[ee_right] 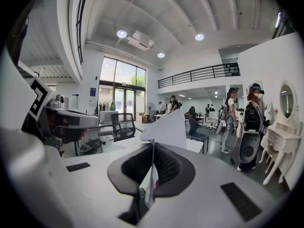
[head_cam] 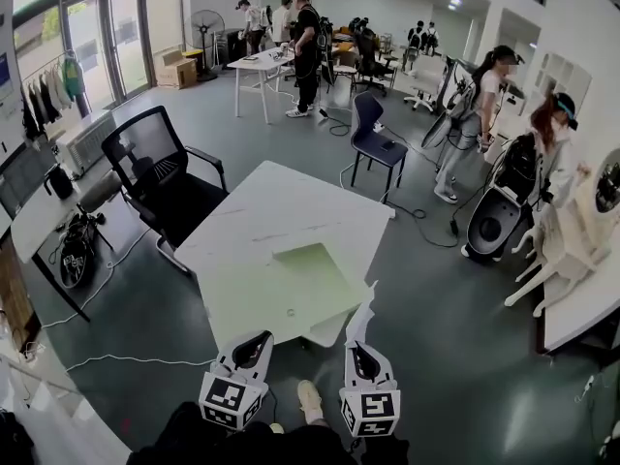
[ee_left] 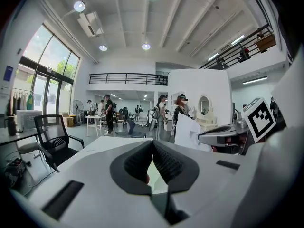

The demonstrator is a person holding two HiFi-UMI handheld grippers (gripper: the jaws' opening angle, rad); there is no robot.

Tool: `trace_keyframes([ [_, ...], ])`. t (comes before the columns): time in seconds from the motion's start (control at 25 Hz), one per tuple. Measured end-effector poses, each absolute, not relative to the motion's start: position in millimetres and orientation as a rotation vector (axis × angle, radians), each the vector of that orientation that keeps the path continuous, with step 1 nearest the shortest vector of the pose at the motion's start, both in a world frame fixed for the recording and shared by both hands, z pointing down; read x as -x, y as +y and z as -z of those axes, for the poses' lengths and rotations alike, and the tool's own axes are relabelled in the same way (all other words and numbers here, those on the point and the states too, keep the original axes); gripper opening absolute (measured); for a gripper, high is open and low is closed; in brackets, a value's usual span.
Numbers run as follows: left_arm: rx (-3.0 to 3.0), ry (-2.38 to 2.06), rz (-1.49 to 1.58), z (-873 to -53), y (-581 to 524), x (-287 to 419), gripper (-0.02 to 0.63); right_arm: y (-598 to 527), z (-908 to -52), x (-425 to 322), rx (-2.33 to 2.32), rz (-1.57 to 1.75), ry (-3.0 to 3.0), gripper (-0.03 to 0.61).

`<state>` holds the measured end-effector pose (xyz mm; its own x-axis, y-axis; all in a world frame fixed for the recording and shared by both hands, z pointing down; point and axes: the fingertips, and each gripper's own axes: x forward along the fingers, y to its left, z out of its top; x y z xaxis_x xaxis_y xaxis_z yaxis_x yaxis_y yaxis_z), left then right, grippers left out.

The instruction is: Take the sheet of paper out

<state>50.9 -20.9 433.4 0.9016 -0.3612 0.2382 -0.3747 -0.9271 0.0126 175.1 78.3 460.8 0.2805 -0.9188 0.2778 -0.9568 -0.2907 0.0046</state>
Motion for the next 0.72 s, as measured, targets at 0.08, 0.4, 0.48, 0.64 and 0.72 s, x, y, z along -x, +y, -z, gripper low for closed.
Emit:
trace_keyframes([
  [0.08, -3.006, -0.586, -0.358, -433.4, -21.5, -51.5, 0.025, 77.5, -460.0, -176.1, -2.372, -0.329, -1.759, 0.021],
  [0.4, -3.0, -0.594, -0.356, -433.3, -18.9, -51.2, 0.025, 78.7, -457.6, -176.7, -2.359, -0.319, -1.764, 0.021],
  [0.48, -2.996, -0.593, -0.356, -433.6, -18.7, -51.4, 0.025, 78.9, -458.0, -176.9, -2.358, -0.32, -1.764, 0.021],
  [0.64, -2.988, -0.594, -0.355, -436.1, -18.0, -54.3, 0.025, 79.3, -459.6, -181.4, -2.357, -0.319, -1.767, 0.021],
  [0.72, -2.985, -0.602, -0.357, -436.3, -19.4, -54.3, 0.025, 77.8, -459.3, -182.8, -2.354, -0.32, -1.77, 0.021],
])
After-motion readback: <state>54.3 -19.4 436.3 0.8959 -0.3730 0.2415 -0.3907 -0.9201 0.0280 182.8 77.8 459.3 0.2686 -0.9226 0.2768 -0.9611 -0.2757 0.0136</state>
